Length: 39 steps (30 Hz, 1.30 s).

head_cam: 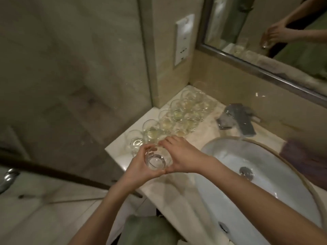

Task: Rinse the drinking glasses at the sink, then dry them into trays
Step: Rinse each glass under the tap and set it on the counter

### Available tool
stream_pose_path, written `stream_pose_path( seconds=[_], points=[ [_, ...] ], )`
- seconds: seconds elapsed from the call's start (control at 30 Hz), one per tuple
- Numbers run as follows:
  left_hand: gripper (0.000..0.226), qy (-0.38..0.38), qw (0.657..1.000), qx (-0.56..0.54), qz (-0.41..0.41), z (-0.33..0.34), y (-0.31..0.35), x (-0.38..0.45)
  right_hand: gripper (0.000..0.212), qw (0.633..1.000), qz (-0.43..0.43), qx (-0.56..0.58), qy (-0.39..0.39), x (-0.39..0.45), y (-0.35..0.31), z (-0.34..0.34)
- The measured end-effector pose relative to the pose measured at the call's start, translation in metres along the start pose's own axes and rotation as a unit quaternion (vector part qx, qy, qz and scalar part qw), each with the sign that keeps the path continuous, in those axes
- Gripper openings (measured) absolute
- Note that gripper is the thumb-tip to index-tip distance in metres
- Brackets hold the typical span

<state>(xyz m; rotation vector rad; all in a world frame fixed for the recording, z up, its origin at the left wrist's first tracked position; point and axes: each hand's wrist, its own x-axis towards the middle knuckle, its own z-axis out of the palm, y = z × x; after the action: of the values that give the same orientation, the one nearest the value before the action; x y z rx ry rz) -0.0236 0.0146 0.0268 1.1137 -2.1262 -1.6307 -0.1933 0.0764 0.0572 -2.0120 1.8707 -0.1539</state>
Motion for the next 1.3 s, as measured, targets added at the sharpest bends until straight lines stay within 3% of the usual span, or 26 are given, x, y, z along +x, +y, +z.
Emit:
stream_pose_path(
  seconds=[0.23, 0.47, 0.7, 0.83, 0.93, 1.0, 1.1, 1.3],
  points=[
    [0.087, 0.004, 0.998, 0.055, -0.038, -0.020, -0.053, 0.011, 0.077, 0.991, -0.046, -0.123, -0.030, 0.046, -0.015, 0.028],
    [0.085, -0.014, 0.995, 0.096, -0.036, -0.024, -0.067, 0.025, 0.076, 0.983, -0.015, -0.170, -0.063, 0.058, -0.014, 0.040],
    [0.090, -0.034, 0.960, 0.276, -0.010, -0.036, -0.050, 0.027, 0.076, 0.980, -0.017, -0.193, -0.039, 0.065, -0.008, 0.046],
    [0.075, 0.054, 0.954, 0.292, 0.031, -0.061, -0.033, 0.034, 0.074, 0.980, 0.003, -0.182, -0.084, 0.064, -0.012, 0.037],
    [0.092, 0.057, 0.943, 0.327, 0.007, -0.076, -0.036, 0.054, 0.078, 0.988, 0.004, -0.120, -0.094, 0.068, -0.008, 0.028],
    [0.104, 0.005, 0.948, 0.316, -0.035, -0.078, -0.041, 0.067, 0.083, 0.992, 0.020, -0.076, -0.098, 0.072, -0.007, 0.017],
    [0.101, -0.035, 0.972, 0.224, -0.064, -0.074, -0.048, 0.081, 0.082, 0.995, 0.041, -0.041, -0.087, 0.078, -0.004, 0.005],
    [0.084, 0.026, 0.981, 0.171, -0.087, -0.083, -0.047, 0.079, 0.073, 0.995, 0.079, 0.003, -0.063, 0.076, 0.005, 0.003]
  ],
)
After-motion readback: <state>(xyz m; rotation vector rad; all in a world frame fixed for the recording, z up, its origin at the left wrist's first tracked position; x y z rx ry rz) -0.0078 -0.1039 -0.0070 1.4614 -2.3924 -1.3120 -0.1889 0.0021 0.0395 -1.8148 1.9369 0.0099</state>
